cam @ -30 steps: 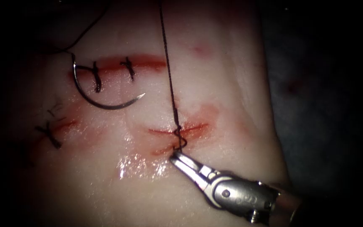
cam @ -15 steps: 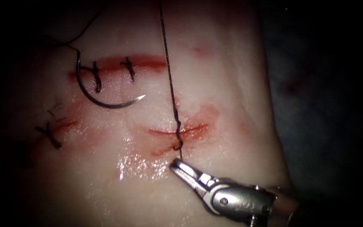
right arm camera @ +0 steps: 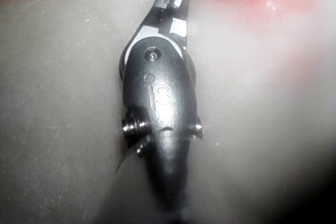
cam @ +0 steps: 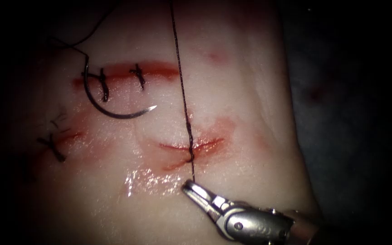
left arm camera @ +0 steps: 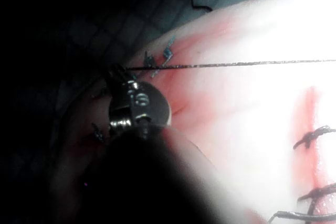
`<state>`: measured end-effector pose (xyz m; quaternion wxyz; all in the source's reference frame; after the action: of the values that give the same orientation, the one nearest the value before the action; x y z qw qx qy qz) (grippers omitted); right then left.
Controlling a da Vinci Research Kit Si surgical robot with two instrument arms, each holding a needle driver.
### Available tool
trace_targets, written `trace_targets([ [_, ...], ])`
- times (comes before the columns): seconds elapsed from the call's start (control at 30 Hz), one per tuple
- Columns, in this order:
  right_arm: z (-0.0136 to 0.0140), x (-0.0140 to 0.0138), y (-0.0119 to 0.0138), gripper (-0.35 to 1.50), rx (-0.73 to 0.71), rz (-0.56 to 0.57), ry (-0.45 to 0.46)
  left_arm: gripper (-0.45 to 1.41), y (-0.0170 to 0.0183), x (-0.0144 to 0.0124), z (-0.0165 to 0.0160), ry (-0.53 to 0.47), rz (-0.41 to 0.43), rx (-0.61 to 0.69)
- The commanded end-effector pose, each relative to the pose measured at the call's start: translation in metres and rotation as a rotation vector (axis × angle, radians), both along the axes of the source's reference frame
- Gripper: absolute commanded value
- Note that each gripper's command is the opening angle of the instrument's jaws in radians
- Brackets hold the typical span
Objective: Wound Closure
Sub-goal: Pull downwards with right driver and upwards with left driver to tighten knot
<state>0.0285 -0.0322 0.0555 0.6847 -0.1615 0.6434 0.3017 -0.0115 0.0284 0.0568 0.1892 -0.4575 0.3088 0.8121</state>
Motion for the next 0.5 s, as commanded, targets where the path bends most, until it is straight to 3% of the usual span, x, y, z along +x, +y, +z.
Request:
trace_targets([
  [0.03,0.0008,0.0006,-0.0006,-0.35,0.004,-0.002,0.002,-0.45,0.0008,-0.0004,0.0002,-0.002,0.001,-0.004],
  [0.27,0.0015,0.0008,-0.0019,-0.35,0.016,-0.009,0.001,-0.45,0.0014,0.0001,0.0008,-0.014,-0.001,0.001],
  [0.5,0.0001,0.0007,0.0002,-0.35,0.032,0.007,0.012,-0.45,-0.0012,-0.0005,-0.0011,-0.068,0.044,0.012],
])
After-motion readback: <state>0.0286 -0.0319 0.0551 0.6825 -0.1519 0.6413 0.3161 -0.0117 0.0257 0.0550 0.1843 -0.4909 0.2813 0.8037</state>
